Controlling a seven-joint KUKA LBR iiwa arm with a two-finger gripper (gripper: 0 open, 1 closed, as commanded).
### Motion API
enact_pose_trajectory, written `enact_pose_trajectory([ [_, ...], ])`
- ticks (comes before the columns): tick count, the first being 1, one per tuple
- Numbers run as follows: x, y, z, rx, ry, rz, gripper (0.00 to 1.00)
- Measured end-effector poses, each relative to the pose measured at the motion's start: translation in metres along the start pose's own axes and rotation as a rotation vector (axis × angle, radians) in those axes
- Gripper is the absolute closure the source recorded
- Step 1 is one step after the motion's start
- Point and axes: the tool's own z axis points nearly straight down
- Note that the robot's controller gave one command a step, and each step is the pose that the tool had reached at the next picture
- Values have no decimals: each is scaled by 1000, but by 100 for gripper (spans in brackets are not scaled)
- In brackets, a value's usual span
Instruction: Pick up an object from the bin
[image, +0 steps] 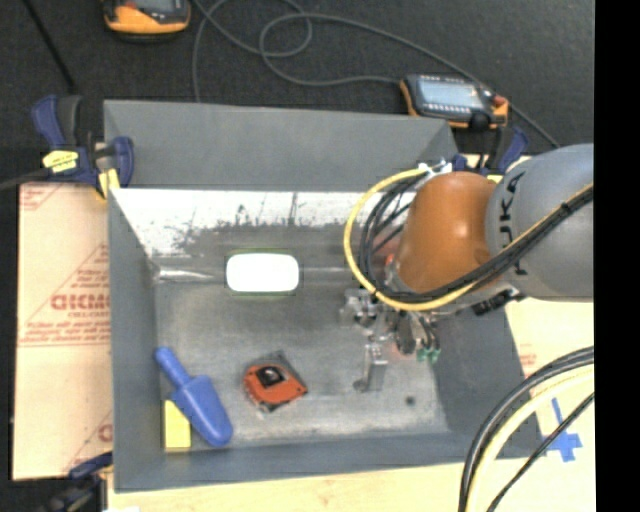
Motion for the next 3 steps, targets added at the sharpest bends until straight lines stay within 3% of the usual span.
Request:
enact_pose_trajectory([
  [1,-2,0,-4,0,-8,0,0],
  [2,-19,47,24,0,-12,60,0],
  [3,-19,68,50,-3,-5,50,0],
])
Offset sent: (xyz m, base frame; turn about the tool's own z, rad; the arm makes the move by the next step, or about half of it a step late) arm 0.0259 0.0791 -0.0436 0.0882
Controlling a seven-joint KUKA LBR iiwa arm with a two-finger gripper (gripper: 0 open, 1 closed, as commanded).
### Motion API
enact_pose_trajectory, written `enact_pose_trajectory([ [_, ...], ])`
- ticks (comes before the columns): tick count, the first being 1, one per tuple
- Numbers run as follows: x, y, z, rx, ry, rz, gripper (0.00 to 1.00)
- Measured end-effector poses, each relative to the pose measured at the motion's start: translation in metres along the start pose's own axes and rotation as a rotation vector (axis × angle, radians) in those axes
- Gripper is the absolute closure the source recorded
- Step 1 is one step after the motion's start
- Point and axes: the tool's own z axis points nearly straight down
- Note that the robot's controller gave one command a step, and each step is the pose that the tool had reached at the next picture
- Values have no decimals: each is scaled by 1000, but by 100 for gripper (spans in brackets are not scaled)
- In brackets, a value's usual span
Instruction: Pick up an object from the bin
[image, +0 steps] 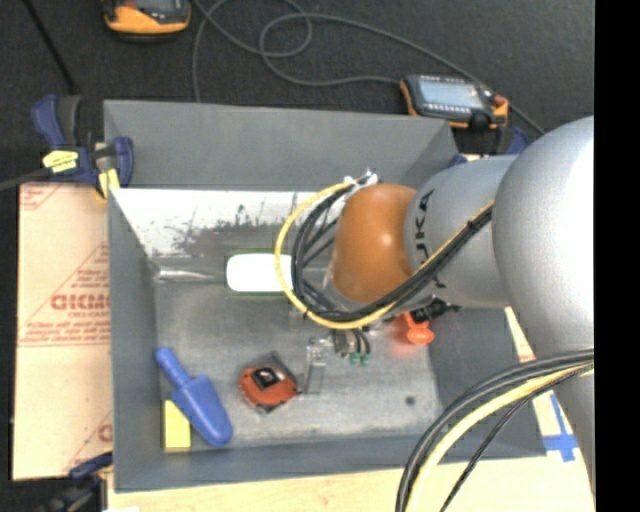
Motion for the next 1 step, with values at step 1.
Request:
enact_pose_trajectory([
  [1,4,-11,6,3,-3,50,0],
])
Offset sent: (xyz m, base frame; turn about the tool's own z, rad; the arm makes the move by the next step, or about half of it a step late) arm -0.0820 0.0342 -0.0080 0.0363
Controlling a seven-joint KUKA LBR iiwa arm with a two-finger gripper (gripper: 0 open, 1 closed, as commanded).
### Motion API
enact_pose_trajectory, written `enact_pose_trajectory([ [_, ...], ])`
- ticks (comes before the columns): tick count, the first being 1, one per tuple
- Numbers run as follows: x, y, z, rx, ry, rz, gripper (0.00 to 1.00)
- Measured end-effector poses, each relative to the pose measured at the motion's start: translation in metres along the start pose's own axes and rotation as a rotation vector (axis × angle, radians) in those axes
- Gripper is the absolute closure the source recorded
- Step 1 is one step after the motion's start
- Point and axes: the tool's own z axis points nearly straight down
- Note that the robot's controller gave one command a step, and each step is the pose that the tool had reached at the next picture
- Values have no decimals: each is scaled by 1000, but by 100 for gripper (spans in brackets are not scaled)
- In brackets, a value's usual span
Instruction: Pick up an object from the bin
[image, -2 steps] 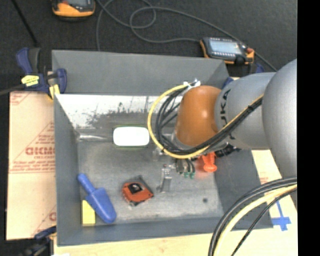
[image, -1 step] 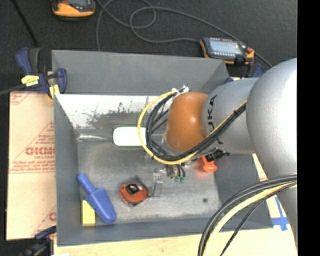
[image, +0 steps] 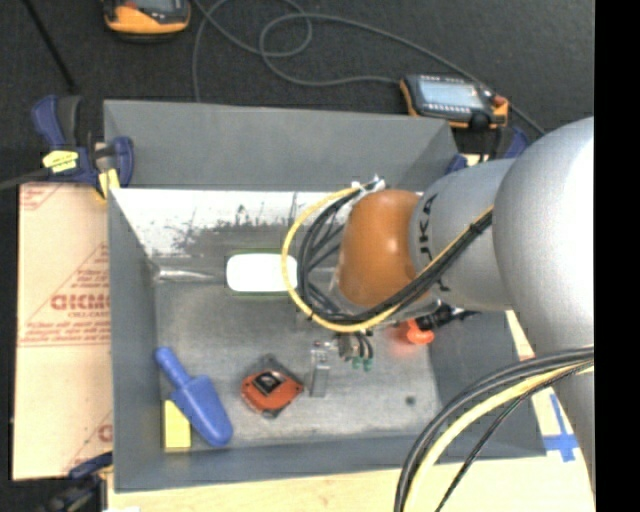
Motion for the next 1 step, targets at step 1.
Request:
enact_pose_trajectory([
  [1,50,22,0,0,-6,-1,0],
])
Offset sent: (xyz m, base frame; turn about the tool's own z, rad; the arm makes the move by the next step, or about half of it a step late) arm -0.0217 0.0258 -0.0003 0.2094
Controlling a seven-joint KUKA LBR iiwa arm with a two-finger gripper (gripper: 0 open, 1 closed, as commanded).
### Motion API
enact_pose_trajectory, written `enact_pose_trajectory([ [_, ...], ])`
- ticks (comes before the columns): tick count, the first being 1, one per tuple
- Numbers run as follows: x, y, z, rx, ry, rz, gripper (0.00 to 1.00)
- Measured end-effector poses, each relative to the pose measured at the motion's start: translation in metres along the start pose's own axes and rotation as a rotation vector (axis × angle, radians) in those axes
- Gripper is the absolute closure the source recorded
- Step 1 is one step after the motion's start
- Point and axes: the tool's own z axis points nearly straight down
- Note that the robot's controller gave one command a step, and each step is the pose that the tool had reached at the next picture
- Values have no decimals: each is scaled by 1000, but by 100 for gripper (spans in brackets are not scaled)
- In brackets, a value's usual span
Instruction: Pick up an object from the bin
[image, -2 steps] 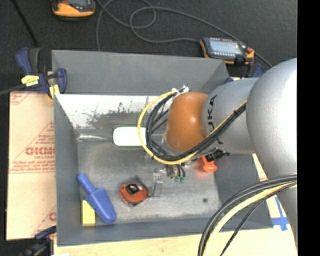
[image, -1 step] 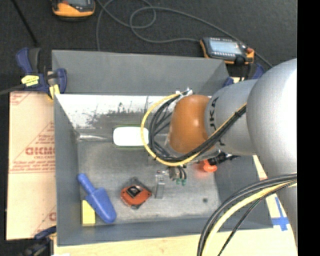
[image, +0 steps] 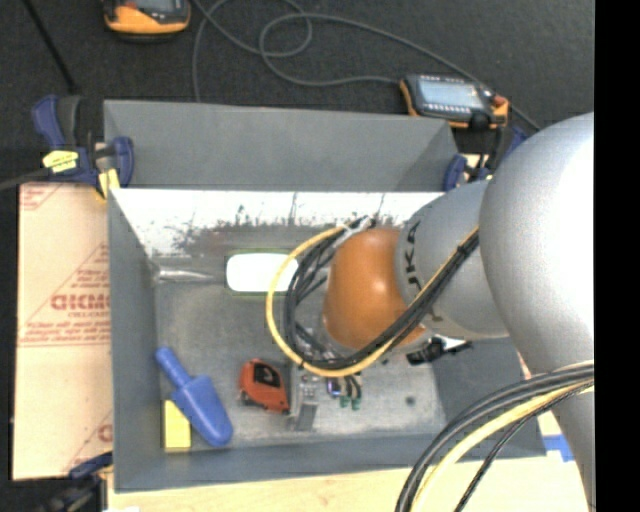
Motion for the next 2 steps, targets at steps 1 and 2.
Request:
enact_pose_trajectory([
  [1,23,6,0,-1,8,60,0],
  [2,30,40,4,0,6,84,0],
])
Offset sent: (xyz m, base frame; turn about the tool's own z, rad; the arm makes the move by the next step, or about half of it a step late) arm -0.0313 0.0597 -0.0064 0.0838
